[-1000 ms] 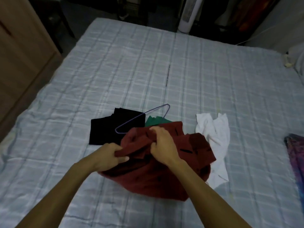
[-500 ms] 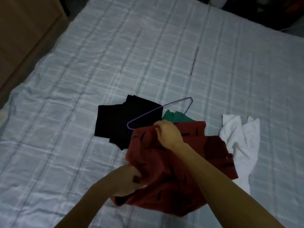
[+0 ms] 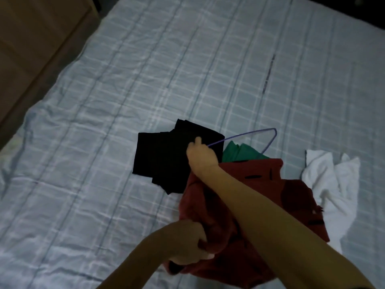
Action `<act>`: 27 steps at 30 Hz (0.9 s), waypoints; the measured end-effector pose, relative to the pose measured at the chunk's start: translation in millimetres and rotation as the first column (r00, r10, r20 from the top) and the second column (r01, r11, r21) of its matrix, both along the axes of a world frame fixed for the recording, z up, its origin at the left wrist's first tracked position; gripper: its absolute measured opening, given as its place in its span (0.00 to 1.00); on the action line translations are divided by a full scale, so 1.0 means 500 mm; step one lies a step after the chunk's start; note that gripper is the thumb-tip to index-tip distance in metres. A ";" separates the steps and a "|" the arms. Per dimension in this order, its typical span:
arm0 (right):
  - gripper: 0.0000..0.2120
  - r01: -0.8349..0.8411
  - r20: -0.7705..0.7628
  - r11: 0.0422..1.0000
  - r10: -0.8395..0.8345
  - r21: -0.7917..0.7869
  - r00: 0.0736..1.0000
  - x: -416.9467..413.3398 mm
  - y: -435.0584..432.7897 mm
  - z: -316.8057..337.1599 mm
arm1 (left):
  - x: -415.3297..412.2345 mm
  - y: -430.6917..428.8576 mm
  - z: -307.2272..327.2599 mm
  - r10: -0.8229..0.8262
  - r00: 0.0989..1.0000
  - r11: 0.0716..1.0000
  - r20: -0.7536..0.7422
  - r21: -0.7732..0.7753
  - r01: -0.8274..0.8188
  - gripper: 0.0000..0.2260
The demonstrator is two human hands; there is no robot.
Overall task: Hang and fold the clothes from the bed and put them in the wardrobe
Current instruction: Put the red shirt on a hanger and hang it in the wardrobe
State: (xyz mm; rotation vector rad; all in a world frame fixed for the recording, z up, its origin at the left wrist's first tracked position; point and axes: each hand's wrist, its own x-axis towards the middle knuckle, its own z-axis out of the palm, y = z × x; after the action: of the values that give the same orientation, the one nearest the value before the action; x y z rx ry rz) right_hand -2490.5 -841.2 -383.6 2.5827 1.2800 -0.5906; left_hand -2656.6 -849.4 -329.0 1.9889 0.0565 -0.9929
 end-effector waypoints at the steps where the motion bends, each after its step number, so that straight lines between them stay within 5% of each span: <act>1: 0.12 0.046 0.021 0.998 -0.047 0.048 0.999 0.027 -0.014 0.015 | 0.005 -0.001 0.009 -0.006 1.000 1.000 0.024 0.016 0.006 0.18; 5: 0.17 0.372 -0.088 0.839 -0.369 0.397 0.925 0.139 -0.115 0.094 | 0.008 -0.016 0.049 0.000 0.997 0.996 0.077 0.087 -0.007 0.20; 10: 0.19 0.450 -0.273 0.225 -0.540 0.864 0.796 0.168 -0.217 0.234 | -0.004 -0.049 0.076 0.011 0.999 0.993 0.032 0.119 -0.015 0.15; 14: 0.19 0.435 -0.638 -0.474 -0.468 0.765 0.612 0.214 -0.293 0.350 | 0.003 -0.084 0.091 -0.010 0.999 0.986 0.052 0.168 0.001 0.16; 16: 0.18 0.477 -0.772 -0.614 -0.421 0.629 0.476 0.220 -0.344 0.354 | 0.014 -0.096 0.103 -0.018 0.998 0.981 0.064 0.196 0.005 0.17; 19: 0.17 0.652 -0.780 -0.464 -0.522 0.599 0.345 0.173 -0.406 0.265 | 0.028 -0.102 0.105 0.010 0.994 0.972 0.108 0.233 -0.035 0.17; 23: 0.15 0.827 -0.533 0.028 -0.752 0.562 0.388 0.083 -0.449 0.156 | 0.045 -0.094 0.084 0.088 0.955 0.909 0.282 0.370 -0.193 0.18; 27: 0.15 0.910 -0.478 0.242 -0.789 0.336 0.386 0.041 -0.456 0.083 | 0.072 -0.067 0.060 0.189 0.892 0.849 0.411 0.389 -0.359 0.17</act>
State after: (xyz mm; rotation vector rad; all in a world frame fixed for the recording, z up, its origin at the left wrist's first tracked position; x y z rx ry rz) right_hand -2470.1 -1069.0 -342.0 3.7326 -0.2787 -0.7155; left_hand -2620.4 -883.0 -299.0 2.4774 0.4021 -0.4335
